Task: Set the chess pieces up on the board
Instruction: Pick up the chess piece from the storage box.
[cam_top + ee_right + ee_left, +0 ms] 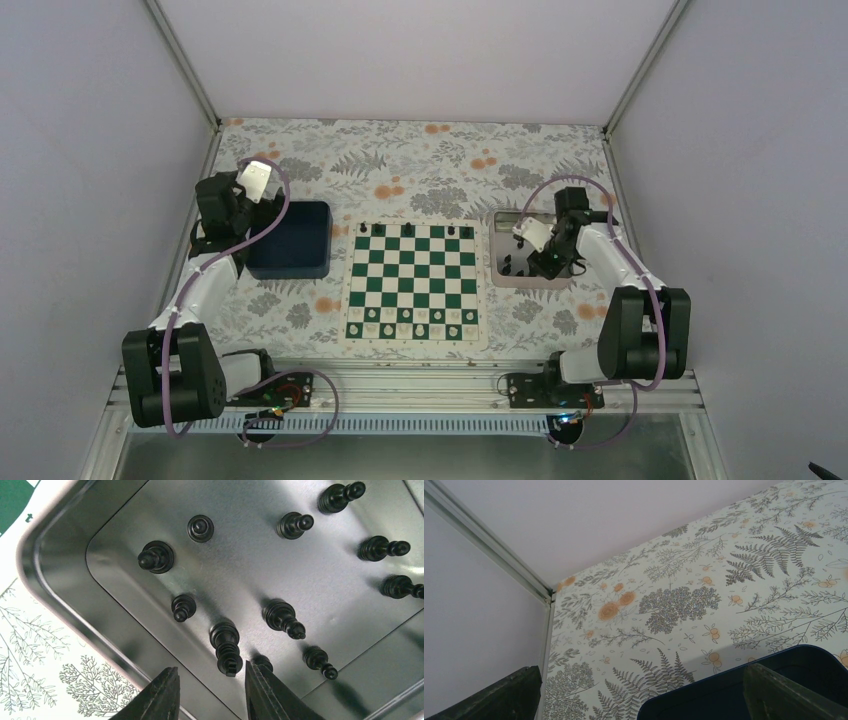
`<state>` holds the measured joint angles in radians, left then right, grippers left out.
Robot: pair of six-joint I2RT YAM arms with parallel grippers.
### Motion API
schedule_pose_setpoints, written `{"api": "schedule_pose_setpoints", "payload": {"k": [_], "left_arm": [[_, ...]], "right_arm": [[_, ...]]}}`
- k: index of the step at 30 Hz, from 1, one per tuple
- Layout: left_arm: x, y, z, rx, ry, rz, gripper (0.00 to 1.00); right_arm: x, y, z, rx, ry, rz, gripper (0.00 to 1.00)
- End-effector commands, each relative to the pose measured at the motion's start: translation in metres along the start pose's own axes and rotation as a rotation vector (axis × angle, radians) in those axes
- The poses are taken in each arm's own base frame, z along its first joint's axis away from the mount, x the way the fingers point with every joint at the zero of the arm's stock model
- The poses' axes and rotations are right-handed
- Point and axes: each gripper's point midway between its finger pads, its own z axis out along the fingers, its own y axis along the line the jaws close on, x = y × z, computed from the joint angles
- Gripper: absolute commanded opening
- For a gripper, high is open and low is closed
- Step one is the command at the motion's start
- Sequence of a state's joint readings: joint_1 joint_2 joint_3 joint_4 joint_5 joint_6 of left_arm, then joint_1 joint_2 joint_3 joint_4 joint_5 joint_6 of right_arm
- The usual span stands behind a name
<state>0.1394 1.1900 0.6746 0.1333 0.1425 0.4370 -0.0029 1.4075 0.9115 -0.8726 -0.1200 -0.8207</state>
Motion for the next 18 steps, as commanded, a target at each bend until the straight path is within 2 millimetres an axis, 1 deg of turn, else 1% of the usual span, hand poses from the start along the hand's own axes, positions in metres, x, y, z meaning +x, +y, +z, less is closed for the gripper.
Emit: {"api": "schedule_pose_setpoints", "payload": {"k": [1, 14, 18], "left_arm": [[-0.007, 0.002, -0.001, 0.004, -0.021, -0.002, 1.0], [-0.006, 0.002, 0.001, 0.006, -0.016, 0.0, 1.0], [-0.004, 0.002, 0.002, 0.005, -0.013, 0.0, 1.0]], "right_arm": [[-0.001, -0.005, 0.003, 0.013, -0.013, 0.008, 0.35], [0.009, -0.011, 0.021, -0.001, 0.027, 0.024, 0.35], [0.009, -0.012, 0.025, -0.009, 0.027, 0.028, 0.33]]}}
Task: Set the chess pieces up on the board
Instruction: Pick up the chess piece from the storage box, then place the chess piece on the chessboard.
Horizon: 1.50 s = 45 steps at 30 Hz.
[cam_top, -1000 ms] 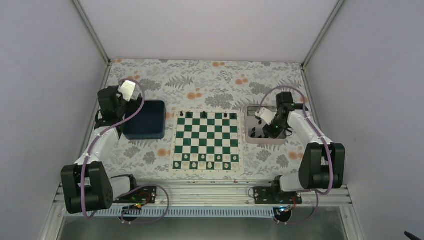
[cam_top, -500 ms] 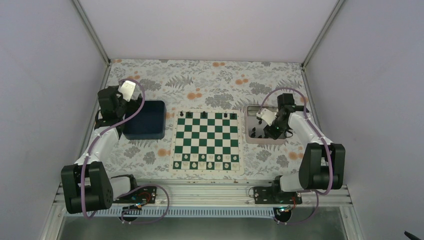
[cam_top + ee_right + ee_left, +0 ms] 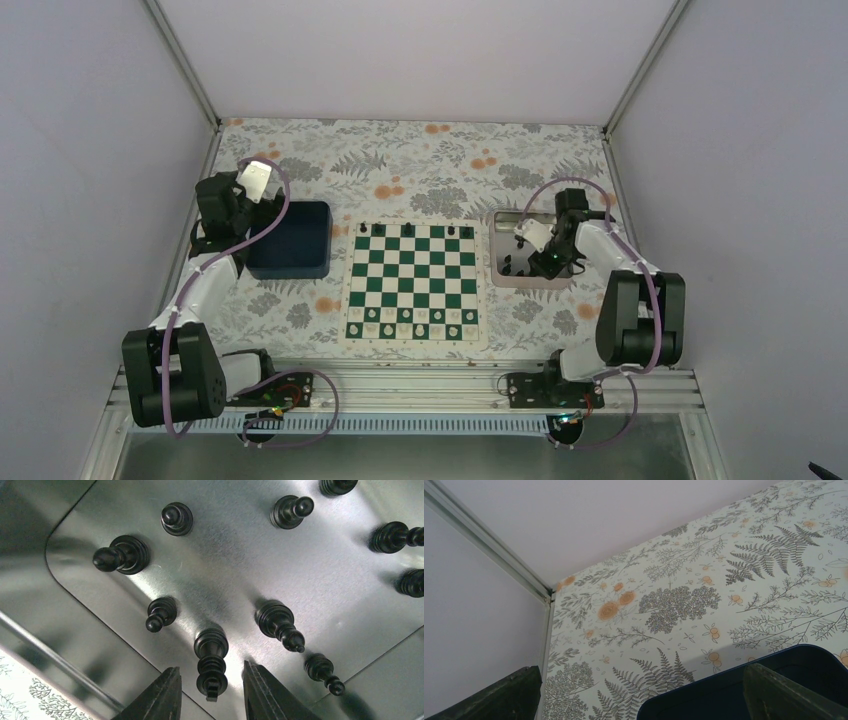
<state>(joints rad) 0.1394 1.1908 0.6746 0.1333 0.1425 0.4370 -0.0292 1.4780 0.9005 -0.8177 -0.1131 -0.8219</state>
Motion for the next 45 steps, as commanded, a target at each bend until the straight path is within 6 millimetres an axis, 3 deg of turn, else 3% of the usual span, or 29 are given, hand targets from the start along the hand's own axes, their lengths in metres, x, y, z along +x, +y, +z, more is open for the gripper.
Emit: {"api": "schedule_pose_setpoints", "payload": {"k": [1, 10, 16, 21, 24, 27, 31, 35, 40, 45], "left_arm": [[-0.005, 0.002, 0.001, 0.005, -0.014, 0.0, 1.0], [-0.005, 0.002, 0.002, 0.002, -0.012, 0.0, 1.0], [-0.004, 0.002, 0.002, 0.002, -0.015, 0.0, 1.0], [-0.008, 0.003, 0.0, 0.001, -0.026, 0.0, 1.0], [-0.01, 0.002, -0.002, 0.005, -0.032, 0.0, 1.0], [-0.012, 0.002, -0.003, 0.005, -0.036, -0.001, 1.0], [-0.014, 0.002, -0.006, 0.007, -0.043, -0.002, 1.0], [-0.017, 0.004, -0.007, 0.0, -0.05, -0.002, 1.0], [-0.014, 0.003, -0.007, 0.004, -0.044, -0.002, 1.0], [-0.016, 0.003, -0.007, 0.005, -0.051, -0.002, 1.0]], "right_arm": [[0.003, -0.003, 0.007, -0.003, 0.003, 0.0, 0.32], [-0.006, -0.005, -0.001, -0.016, -0.022, 0.001, 0.11], [-0.028, -0.003, -0.041, -0.013, -0.057, -0.033, 0.07], [-0.074, 0.012, -0.077, 0.008, -0.094, -0.141, 0.08], [-0.121, 0.021, -0.1, 0.025, -0.153, -0.227, 0.08], [-0.168, 0.043, -0.104, 0.006, -0.178, -0.325, 0.08], [-0.224, 0.071, -0.087, -0.026, -0.192, -0.429, 0.08], [-0.263, 0.096, -0.063, -0.055, -0.184, -0.504, 0.08], [-0.281, 0.113, -0.022, -0.094, -0.124, -0.55, 0.08], [-0.28, 0.12, 0.012, -0.121, -0.077, -0.563, 0.08]]}}
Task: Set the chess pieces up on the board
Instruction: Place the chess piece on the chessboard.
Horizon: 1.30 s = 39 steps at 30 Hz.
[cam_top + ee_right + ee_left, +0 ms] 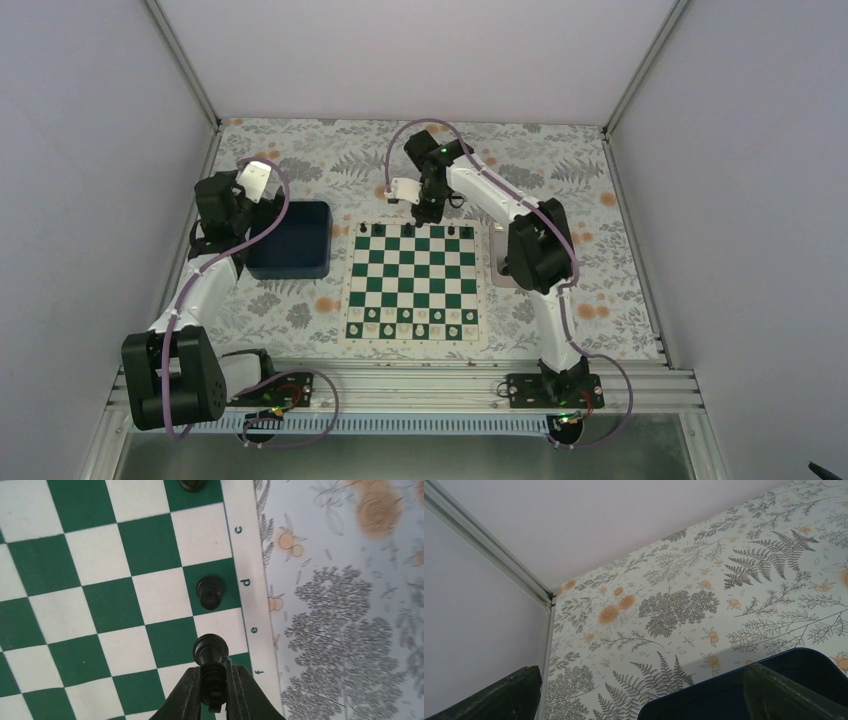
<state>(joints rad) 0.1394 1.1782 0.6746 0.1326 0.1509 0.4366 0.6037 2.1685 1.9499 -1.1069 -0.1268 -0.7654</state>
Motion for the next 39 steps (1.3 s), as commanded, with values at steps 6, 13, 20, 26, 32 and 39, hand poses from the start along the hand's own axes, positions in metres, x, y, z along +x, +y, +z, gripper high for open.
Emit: {"api": "schedule_pose_setpoints", "payload": {"k": [6, 13, 20, 26, 32, 39], "left_arm": [[-0.011, 0.001, -0.003, 0.01, -0.038, -0.007, 1.0], [-0.011, 0.001, -0.003, 0.011, -0.036, -0.007, 1.0], [-0.009, 0.001, -0.002, 0.01, -0.032, -0.006, 1.0], [-0.009, 0.0, -0.002, 0.011, -0.032, -0.004, 1.0], [-0.008, 0.0, -0.002, 0.011, -0.03, -0.005, 1.0], [-0.008, 0.001, -0.003, 0.009, -0.032, -0.005, 1.0]], "right_arm": [[0.01, -0.002, 0.034, -0.006, 0.068, 0.013, 0.09], [0.013, -0.005, 0.049, -0.011, 0.079, 0.008, 0.09], [0.016, -0.005, 0.059, -0.025, 0.092, 0.006, 0.09], [0.02, -0.009, 0.062, -0.024, 0.091, 0.016, 0.09], [0.025, -0.005, 0.063, -0.043, 0.106, 0.013, 0.1], [0.022, -0.008, 0.052, -0.019, 0.095, 0.011, 0.1]]}}
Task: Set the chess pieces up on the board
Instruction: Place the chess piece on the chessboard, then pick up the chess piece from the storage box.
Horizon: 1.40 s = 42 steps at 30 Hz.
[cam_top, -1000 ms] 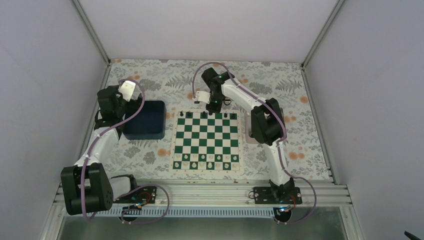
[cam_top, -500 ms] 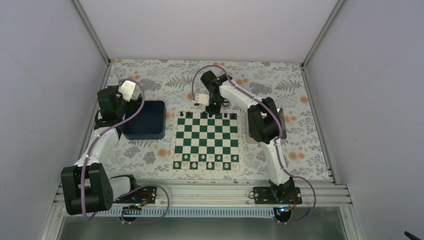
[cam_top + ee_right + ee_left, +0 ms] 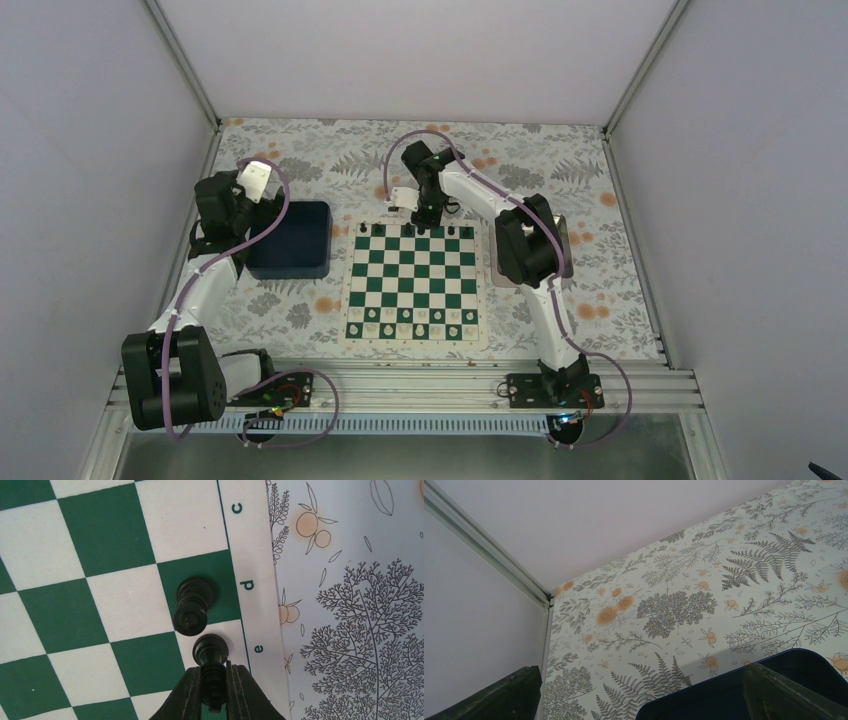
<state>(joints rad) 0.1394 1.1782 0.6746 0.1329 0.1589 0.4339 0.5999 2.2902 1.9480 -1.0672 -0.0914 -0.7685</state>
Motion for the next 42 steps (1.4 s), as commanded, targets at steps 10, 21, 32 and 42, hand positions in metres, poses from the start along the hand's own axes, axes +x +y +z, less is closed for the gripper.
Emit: {"api": "schedule_pose_setpoints", "payload": {"k": [10, 21, 32, 42], "left_arm": [[-0.007, 0.001, -0.002, 0.004, -0.026, -0.001, 1.0], [-0.007, 0.001, -0.003, 0.001, -0.028, 0.001, 1.0], [-0.005, 0.002, 0.0, 0.0, -0.022, 0.0, 1.0], [-0.006, 0.002, 0.001, 0.007, -0.016, -0.005, 1.0]], "right_arm": [[0.01, -0.003, 0.004, 0.004, 0.028, 0.003, 0.24], [0.028, -0.021, -0.064, 0.114, -0.05, 0.069, 0.44], [0.172, -0.032, -0.142, 0.214, -0.068, 0.308, 0.47], [0.252, -0.008, -0.127, 0.213, -0.035, 0.462, 0.46]]}}
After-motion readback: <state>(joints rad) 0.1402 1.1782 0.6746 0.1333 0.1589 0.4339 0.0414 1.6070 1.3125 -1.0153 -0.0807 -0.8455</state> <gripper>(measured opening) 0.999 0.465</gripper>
